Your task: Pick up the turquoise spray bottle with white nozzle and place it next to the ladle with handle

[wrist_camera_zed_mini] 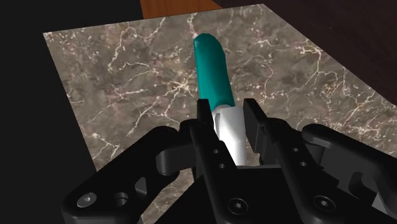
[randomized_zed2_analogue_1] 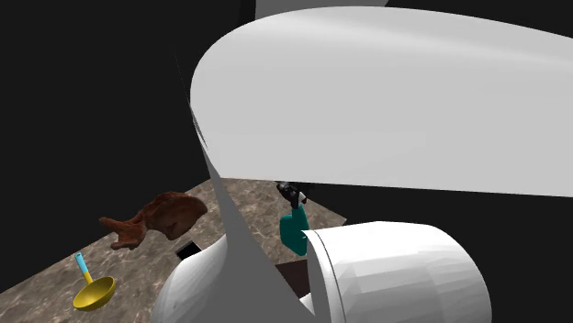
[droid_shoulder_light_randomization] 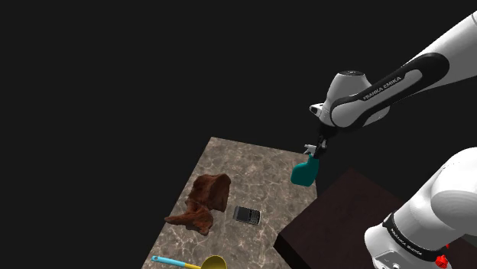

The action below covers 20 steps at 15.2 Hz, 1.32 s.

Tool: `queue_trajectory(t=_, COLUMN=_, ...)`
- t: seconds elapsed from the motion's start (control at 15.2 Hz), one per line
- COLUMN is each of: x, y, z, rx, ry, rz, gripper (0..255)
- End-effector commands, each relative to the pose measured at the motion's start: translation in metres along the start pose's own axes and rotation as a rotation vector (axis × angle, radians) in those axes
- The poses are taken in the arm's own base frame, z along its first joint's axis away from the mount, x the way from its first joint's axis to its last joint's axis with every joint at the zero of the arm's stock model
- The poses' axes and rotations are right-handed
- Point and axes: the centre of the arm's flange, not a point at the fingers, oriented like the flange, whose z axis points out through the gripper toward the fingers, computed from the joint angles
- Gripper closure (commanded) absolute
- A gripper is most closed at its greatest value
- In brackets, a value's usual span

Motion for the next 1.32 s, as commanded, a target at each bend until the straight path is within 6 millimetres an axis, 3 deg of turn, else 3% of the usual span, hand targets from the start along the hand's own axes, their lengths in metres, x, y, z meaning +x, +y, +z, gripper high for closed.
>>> queue_trajectory(t=0.0, x=0.0, y=0.0, z=0.0, rx=0.0, ry=0.0, rz=0.0, gripper=255)
queue_trajectory(t=1.25, x=-0.001, y=0.0, z=-0.1, rx=0.0, ry=0.0, rz=0.0, gripper=255)
